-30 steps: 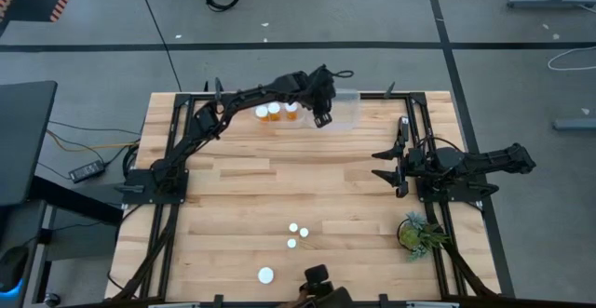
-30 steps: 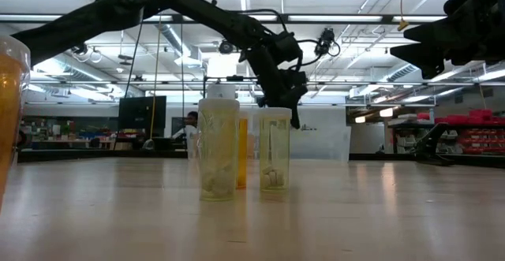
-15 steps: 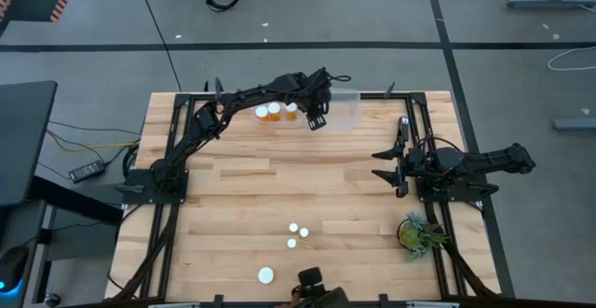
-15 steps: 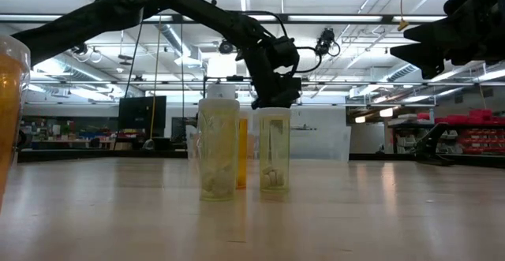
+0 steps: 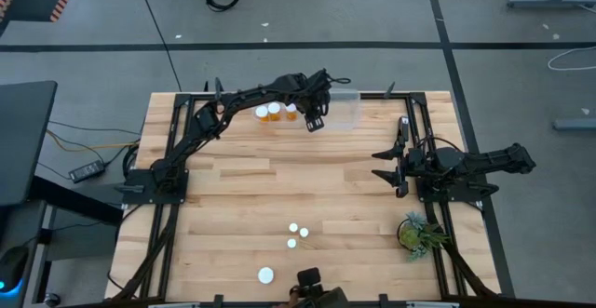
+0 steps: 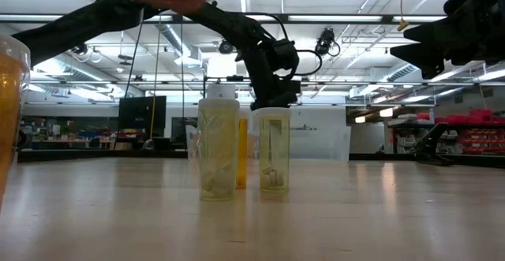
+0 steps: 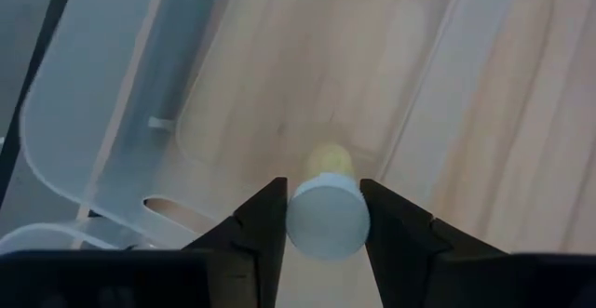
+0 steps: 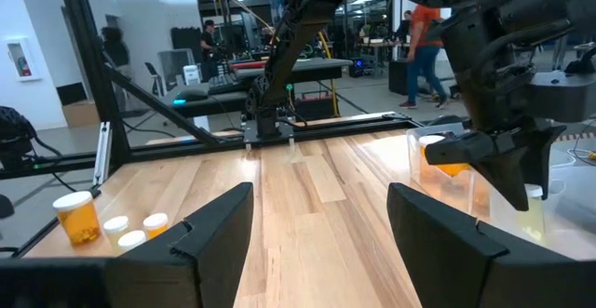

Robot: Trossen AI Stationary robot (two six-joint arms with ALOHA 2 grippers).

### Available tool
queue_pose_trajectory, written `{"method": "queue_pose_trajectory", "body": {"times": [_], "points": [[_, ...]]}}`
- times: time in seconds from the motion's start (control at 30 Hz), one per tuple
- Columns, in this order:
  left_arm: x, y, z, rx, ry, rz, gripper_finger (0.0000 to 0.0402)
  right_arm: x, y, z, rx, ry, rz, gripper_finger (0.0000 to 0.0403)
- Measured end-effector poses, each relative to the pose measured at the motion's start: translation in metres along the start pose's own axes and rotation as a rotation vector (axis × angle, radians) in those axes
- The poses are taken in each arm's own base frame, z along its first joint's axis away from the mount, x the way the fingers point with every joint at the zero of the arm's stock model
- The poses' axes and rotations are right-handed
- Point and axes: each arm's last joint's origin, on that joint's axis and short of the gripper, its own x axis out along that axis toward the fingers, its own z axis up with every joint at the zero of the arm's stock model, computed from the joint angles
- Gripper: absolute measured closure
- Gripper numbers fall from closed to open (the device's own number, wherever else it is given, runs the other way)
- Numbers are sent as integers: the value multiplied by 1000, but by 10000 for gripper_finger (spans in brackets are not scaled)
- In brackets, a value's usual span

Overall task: Pick and place medicine bottles into bin by pill shape (circle, oval)
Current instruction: Put the yellow pill bottle into the right transparent bin

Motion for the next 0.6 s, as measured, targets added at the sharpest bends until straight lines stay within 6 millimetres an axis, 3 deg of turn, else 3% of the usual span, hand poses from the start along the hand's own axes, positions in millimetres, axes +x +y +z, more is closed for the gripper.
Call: {"method": "queue_pose_trajectory", "body": {"times": [0.6], "points": [[8, -2, 1, 38, -14, 6, 262, 0, 0, 0, 0, 0, 0, 148]]}}
